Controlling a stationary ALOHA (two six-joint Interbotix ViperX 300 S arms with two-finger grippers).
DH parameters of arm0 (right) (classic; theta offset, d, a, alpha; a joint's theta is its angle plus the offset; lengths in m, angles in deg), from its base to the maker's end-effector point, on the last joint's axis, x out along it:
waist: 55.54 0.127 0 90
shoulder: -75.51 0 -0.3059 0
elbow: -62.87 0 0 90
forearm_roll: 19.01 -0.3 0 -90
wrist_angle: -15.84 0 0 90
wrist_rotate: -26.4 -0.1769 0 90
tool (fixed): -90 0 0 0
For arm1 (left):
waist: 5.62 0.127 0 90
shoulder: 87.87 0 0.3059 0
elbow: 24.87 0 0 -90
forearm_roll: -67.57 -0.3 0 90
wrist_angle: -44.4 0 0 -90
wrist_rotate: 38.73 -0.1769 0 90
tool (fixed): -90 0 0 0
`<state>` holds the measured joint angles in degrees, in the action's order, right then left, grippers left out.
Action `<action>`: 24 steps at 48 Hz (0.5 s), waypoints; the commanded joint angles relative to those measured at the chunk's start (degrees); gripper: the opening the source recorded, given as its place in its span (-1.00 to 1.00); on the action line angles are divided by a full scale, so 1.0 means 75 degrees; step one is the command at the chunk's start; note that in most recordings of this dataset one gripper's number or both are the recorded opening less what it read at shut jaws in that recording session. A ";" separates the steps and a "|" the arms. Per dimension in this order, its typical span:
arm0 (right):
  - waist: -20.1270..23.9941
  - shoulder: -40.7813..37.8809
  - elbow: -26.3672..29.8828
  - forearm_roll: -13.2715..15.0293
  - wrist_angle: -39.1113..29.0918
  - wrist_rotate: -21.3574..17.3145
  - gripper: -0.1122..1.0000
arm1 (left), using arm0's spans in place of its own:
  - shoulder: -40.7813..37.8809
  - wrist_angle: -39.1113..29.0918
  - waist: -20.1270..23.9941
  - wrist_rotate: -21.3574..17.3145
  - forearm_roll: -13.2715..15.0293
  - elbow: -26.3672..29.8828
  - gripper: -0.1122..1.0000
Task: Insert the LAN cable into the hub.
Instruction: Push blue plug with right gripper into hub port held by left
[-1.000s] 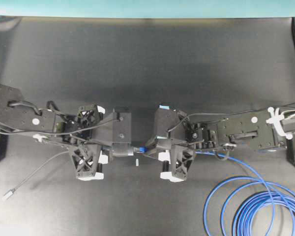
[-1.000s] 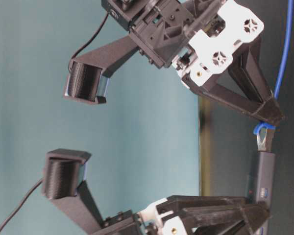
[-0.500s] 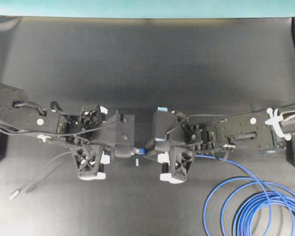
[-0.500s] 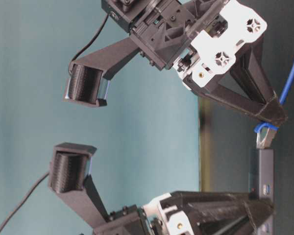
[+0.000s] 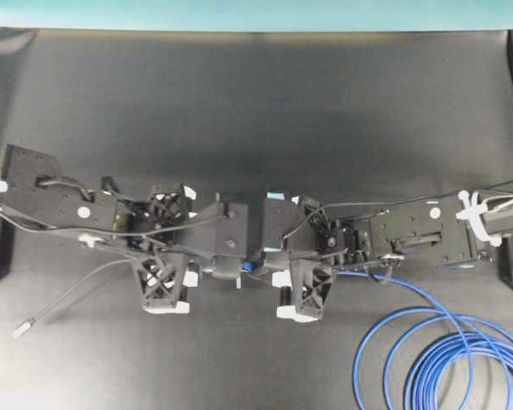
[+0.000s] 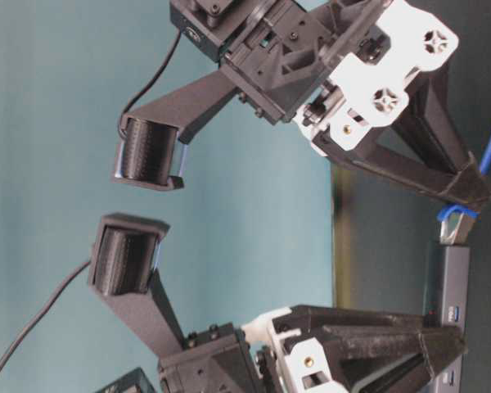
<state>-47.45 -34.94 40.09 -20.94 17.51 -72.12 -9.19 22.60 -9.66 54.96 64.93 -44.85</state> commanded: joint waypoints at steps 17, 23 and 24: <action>-0.0012 0.0094 0.0246 0.0012 0.0422 0.0035 -0.57 | -0.0070 0.0305 0.0012 -0.0188 -0.0059 0.0527 -0.27; -0.0047 0.0117 0.0188 0.0000 0.0598 0.0035 -0.57 | -0.0070 0.0293 -0.0012 -0.0199 -0.0059 0.0516 -0.27; -0.0059 0.0129 0.0188 0.0000 0.0633 0.0023 -0.57 | -0.0059 0.0305 -0.0012 -0.0211 -0.0059 0.0527 -0.27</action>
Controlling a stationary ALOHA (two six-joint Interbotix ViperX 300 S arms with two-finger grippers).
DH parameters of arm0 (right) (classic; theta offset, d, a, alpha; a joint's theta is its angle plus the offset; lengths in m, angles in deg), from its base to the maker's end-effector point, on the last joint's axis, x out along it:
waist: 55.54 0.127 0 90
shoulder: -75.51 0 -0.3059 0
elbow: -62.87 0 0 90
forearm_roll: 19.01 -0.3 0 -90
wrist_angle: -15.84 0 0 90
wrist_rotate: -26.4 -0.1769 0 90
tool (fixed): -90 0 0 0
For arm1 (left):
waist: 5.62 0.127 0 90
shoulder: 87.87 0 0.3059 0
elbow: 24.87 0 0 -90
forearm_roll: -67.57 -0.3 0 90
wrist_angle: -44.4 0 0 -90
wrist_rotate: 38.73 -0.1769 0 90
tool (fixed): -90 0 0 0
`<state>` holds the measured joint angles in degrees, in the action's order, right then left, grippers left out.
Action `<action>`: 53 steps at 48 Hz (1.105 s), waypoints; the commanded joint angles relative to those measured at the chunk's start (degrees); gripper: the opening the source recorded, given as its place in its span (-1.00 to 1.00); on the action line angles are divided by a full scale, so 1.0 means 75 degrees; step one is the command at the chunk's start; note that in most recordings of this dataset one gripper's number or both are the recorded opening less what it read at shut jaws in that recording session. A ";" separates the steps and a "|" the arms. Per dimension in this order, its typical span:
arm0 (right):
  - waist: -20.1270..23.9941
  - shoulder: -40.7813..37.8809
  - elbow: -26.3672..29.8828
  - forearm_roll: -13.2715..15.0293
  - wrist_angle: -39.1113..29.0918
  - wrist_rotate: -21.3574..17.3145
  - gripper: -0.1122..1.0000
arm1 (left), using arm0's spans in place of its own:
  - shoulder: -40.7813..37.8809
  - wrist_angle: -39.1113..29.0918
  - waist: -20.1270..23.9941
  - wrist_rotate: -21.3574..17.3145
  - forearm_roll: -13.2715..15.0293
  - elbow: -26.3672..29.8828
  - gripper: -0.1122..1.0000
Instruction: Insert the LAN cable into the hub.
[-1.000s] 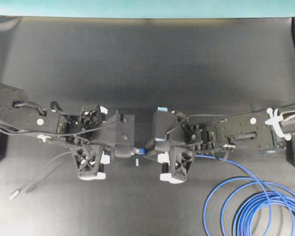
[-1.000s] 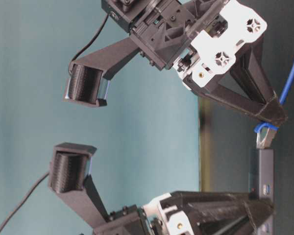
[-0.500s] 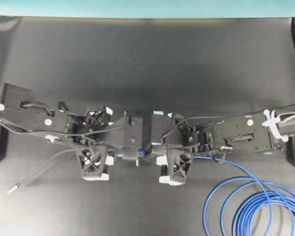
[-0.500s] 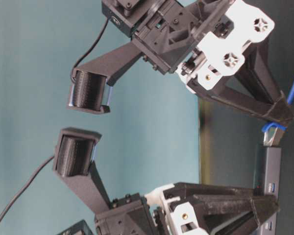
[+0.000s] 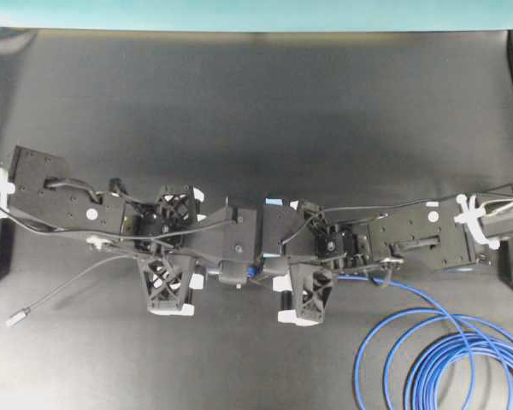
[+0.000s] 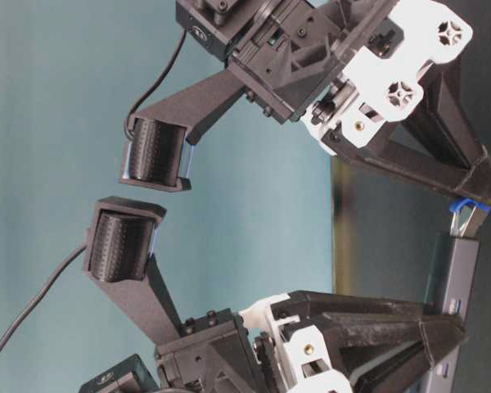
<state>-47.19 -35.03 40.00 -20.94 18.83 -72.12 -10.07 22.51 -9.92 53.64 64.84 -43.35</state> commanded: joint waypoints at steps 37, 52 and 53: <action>-0.0199 0.0246 -0.0070 -0.0035 0.0855 -0.0023 -0.57 | -0.0117 0.1043 0.0094 -0.0633 -0.0059 0.0715 -0.27; -0.0199 0.0375 -0.0352 -0.0070 0.0984 -0.0023 -0.57 | -0.0082 0.1008 0.0059 -0.0656 -0.0059 0.0574 -0.27; -0.0188 0.0375 -0.0375 -0.0070 0.0984 -0.0023 -0.57 | -0.0082 0.1008 0.0059 -0.0656 -0.0059 0.0551 -0.27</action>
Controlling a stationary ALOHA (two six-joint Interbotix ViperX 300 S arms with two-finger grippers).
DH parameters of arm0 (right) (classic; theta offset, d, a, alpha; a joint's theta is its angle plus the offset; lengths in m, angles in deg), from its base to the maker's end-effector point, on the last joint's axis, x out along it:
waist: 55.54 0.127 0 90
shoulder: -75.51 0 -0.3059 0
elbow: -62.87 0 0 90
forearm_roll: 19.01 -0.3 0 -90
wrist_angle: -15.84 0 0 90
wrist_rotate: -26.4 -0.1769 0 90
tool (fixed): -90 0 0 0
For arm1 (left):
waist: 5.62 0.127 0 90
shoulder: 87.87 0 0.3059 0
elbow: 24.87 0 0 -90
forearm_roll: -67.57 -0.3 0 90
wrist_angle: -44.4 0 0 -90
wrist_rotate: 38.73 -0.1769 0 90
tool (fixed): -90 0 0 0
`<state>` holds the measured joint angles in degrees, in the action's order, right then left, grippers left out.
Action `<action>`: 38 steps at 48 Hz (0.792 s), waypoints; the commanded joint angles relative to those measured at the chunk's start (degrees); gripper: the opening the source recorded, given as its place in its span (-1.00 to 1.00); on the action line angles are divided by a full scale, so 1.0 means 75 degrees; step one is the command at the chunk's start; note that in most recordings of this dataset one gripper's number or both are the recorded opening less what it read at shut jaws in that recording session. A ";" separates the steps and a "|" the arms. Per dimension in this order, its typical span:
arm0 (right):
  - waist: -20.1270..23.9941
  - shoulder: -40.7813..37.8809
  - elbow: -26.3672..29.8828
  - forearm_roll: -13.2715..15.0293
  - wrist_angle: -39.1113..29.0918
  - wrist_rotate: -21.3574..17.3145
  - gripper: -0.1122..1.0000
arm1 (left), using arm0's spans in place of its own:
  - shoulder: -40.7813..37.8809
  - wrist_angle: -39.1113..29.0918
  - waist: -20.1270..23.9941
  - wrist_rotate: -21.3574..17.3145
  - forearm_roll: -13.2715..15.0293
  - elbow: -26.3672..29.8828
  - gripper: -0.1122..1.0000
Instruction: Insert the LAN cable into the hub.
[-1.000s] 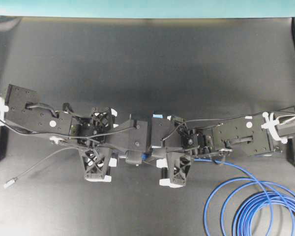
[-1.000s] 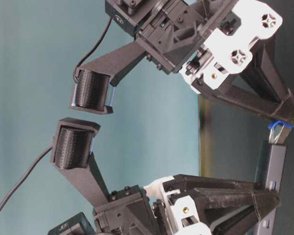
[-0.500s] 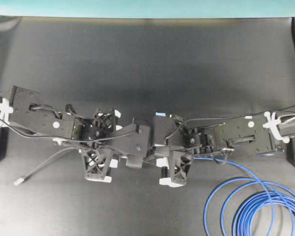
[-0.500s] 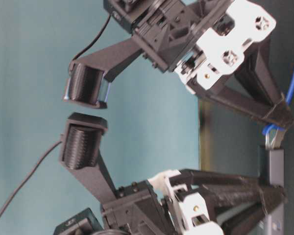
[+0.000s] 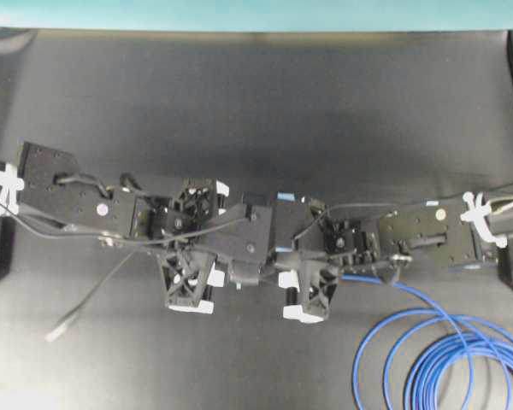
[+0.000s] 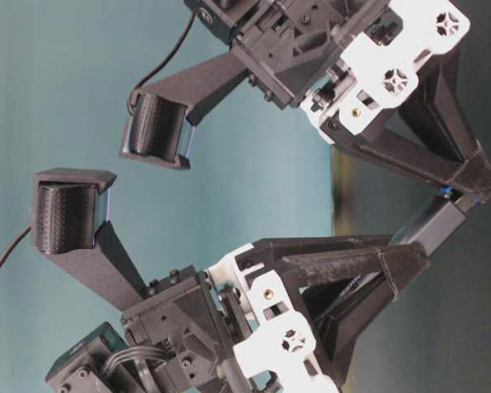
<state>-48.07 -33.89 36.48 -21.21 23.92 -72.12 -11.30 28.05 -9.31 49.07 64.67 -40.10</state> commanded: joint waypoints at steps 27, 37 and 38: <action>0.0152 0.0398 -0.0363 -0.0047 0.0352 -0.0094 -0.57 | 0.0352 0.0727 -0.0105 0.0012 -0.0023 -0.0797 -0.27; 0.0176 0.0398 -0.0363 -0.0047 0.0023 -0.0082 -0.56 | 0.0105 0.0750 -0.0105 0.0094 -0.0035 -0.0750 -0.27; 0.0176 0.0398 -0.0363 -0.0047 0.0012 -0.0082 -0.56 | 0.0105 0.0762 -0.0105 0.0094 -0.0035 -0.0750 -0.26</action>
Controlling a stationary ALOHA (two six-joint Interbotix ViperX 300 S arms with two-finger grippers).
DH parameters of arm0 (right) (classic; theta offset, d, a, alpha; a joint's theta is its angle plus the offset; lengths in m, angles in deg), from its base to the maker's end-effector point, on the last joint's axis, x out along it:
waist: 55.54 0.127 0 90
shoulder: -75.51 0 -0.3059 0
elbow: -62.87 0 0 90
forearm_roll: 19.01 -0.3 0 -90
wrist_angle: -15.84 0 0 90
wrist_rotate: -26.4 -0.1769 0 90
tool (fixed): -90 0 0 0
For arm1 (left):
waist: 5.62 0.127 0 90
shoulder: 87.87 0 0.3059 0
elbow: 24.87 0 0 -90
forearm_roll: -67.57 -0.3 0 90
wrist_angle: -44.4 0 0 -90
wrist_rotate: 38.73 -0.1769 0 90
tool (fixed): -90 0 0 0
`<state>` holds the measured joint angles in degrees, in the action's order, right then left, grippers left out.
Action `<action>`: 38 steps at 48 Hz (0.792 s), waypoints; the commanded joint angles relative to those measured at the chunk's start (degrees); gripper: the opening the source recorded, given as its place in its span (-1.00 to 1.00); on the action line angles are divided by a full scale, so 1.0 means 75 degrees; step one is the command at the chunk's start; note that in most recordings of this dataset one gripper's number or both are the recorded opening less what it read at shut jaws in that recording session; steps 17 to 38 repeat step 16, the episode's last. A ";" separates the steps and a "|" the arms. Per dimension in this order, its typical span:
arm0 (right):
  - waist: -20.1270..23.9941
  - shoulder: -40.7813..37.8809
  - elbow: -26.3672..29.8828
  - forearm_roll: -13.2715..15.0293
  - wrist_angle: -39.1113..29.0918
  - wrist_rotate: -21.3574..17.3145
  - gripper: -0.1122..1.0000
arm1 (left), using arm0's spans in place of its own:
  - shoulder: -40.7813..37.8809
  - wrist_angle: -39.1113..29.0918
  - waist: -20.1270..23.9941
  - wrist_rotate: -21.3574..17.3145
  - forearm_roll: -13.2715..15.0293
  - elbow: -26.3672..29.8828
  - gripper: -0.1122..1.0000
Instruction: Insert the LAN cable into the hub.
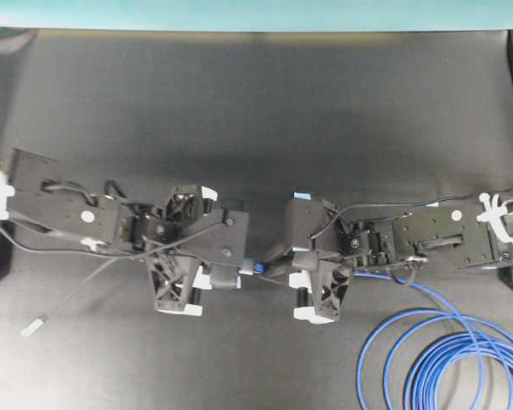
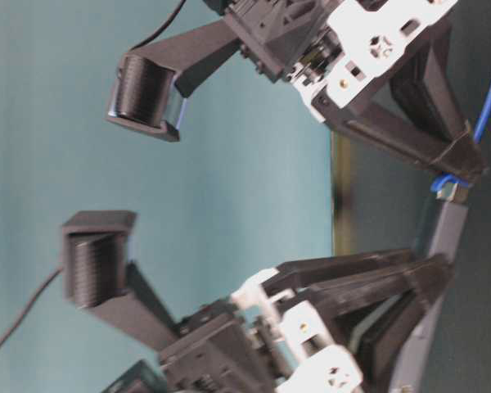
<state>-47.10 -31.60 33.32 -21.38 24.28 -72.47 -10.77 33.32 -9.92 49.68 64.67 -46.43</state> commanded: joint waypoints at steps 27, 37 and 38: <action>0.0105 0.0105 0.0035 -0.0023 -0.0434 -0.0047 0.34 | 0.0082 0.0293 -0.0047 0.0023 -0.0035 -0.0105 0.72; 0.0105 0.0105 0.0035 -0.0023 -0.0434 -0.0047 0.34 | 0.0082 0.0293 -0.0047 0.0023 -0.0035 -0.0105 0.72; 0.0105 0.0105 0.0035 -0.0023 -0.0434 -0.0047 0.34 | 0.0082 0.0293 -0.0047 0.0023 -0.0035 -0.0105 0.72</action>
